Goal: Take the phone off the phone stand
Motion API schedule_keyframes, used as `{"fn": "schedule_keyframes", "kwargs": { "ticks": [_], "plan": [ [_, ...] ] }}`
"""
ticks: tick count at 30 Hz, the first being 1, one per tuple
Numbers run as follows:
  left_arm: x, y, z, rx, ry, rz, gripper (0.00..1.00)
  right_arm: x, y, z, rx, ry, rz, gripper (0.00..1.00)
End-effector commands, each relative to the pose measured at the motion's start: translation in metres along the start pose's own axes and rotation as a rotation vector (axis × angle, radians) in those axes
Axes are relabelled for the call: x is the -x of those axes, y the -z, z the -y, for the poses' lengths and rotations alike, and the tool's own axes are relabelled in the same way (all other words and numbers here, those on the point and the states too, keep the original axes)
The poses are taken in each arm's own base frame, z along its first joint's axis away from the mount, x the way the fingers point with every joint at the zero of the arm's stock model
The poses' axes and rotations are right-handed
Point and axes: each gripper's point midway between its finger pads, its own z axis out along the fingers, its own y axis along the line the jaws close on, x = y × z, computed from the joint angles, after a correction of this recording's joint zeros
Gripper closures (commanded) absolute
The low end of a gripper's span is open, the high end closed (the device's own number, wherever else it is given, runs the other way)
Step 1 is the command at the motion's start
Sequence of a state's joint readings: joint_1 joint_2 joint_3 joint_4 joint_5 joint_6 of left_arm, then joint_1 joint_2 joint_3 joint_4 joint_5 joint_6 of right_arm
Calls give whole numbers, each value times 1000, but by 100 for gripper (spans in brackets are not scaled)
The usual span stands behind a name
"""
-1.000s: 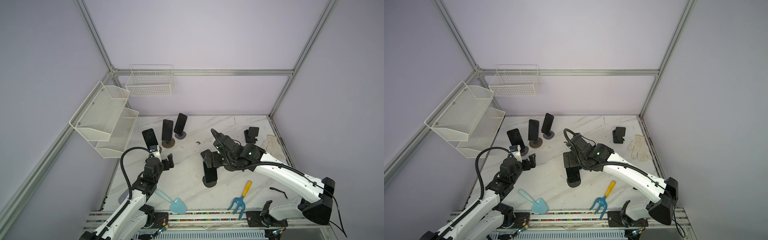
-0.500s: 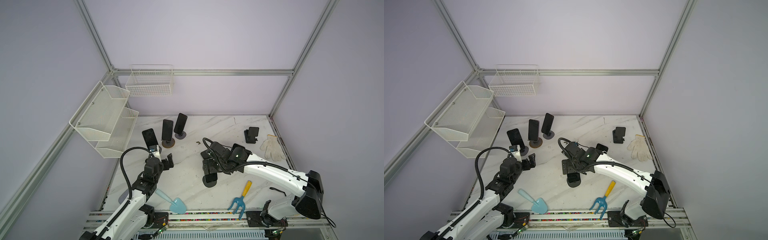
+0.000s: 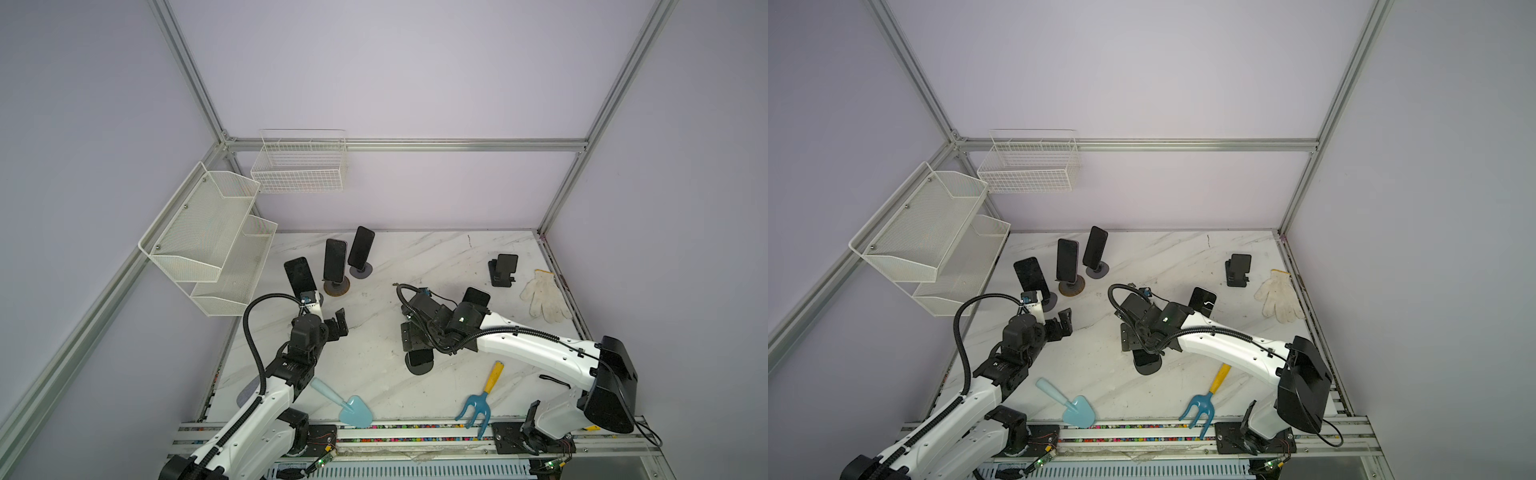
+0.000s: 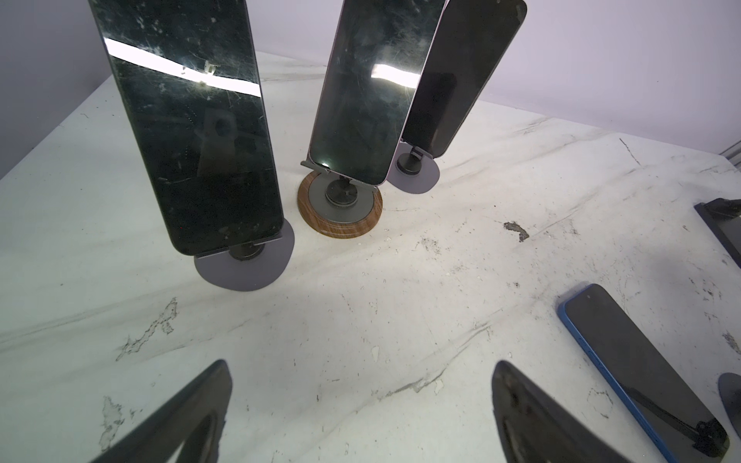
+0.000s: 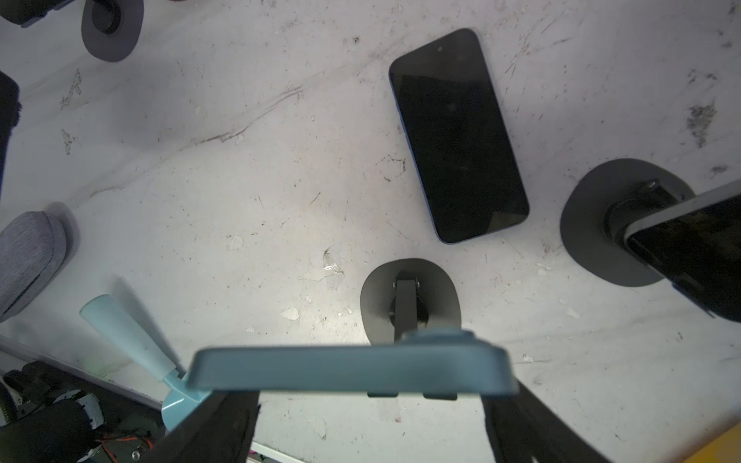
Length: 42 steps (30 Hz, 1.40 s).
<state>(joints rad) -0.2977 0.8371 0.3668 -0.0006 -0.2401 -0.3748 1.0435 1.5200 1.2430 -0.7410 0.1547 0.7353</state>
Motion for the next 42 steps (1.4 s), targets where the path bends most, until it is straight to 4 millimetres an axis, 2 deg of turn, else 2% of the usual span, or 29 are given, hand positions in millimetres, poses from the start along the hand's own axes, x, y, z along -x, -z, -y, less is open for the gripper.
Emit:
{"fn": "schedule_keyframes", "kwargs": {
  "ticks": [1,5,10,14,22,32,36,39,42],
  "plan": [
    [11,-1,5,-18,11,41,1,0,-11,2,-51,-2,30,13],
    [9,-2,5,-17,7,34,1,-3,-17,-1,-55,14,29,14],
    [10,-2,5,-16,8,36,0,-1,-16,4,-98,39,45,14],
    [9,-3,6,-21,7,33,0,1,-15,8,-116,54,60,17],
    [9,-4,8,-32,8,32,0,0,-13,1,-109,102,73,24],
    [8,-5,12,-49,4,31,0,26,19,-8,-101,144,151,28],
    [9,-5,14,-61,1,34,0,39,36,-23,-51,159,172,28],
    [12,-4,20,-101,0,52,0,51,57,-43,26,159,193,30],
    [14,-1,21,-110,0,69,1,65,75,-55,67,167,231,31]
  ]
}}
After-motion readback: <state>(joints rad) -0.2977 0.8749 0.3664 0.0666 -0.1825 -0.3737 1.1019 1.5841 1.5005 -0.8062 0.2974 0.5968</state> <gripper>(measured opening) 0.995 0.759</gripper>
